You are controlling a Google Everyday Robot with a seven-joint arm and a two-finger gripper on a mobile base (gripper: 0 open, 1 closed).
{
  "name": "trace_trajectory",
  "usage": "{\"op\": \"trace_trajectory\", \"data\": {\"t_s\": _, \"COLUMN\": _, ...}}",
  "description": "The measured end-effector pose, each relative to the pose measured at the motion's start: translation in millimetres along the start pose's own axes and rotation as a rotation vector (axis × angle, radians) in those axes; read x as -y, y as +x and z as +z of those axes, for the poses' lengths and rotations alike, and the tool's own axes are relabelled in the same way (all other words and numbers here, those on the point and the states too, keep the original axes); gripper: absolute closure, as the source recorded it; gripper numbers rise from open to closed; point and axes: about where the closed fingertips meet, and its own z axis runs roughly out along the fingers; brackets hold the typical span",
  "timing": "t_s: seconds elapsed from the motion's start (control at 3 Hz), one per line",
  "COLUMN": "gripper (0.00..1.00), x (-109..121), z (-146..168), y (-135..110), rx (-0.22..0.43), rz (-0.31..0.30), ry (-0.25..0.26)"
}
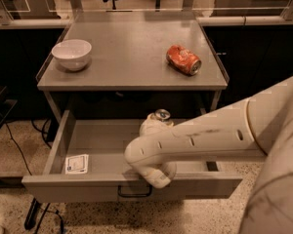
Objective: Place redbull can into top drawer
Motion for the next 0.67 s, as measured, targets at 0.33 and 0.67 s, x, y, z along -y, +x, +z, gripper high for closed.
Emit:
{"op": "trace_trajectory", "data": {"t_s": 0.33, "gripper": 1.00, "x": 5.3, "z": -13.4, "y": 16.8, "rx": -0.015, "rz": 0.009, "ry": 0.033}}
{"op": "trace_trajectory", "data": {"t_s": 0.67, "gripper": 1.00, "x": 5.8, "z": -16.2, "y": 18.8, "rx": -0.015, "rz": 0.006, "ry": 0.041}}
